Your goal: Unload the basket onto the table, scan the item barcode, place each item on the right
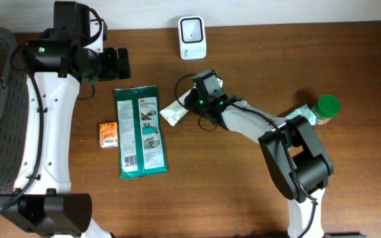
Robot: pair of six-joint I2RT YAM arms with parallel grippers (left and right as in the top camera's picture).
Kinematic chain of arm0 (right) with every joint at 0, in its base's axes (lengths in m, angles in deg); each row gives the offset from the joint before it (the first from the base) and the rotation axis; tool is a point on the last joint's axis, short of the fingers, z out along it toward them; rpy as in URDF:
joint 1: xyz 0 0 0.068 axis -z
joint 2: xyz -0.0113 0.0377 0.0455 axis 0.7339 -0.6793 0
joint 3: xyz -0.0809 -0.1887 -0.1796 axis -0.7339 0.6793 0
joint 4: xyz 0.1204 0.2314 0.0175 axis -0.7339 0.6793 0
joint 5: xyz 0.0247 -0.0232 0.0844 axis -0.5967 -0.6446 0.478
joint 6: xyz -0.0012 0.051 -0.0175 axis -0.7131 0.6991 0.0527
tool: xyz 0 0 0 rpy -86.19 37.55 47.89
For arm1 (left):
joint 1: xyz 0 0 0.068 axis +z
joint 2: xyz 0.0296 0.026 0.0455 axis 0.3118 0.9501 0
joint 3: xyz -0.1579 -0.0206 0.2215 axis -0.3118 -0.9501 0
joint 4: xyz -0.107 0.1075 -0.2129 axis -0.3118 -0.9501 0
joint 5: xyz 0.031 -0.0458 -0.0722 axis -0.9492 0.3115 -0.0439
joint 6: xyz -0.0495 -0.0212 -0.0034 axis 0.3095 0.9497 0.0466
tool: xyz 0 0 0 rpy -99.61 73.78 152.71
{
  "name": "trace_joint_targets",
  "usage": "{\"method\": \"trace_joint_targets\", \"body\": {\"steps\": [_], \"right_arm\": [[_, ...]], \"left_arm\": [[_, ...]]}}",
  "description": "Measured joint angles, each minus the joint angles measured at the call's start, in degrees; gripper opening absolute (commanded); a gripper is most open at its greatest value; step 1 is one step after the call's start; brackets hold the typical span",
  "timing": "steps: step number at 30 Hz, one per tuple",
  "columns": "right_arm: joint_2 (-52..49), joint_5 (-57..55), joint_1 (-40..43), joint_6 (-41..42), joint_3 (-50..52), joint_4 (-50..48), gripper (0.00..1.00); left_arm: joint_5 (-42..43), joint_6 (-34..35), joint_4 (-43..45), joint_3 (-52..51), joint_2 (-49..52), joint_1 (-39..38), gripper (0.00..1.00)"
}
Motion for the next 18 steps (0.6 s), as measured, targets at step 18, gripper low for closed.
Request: {"method": "trace_joint_targets", "body": {"steps": [18], "right_arm": [[-0.2,30.2,7.7,-50.9,-9.3,35.1,0.31]], "left_arm": [[0.0,0.0,0.0,0.0,0.0,0.0,0.99]]}}
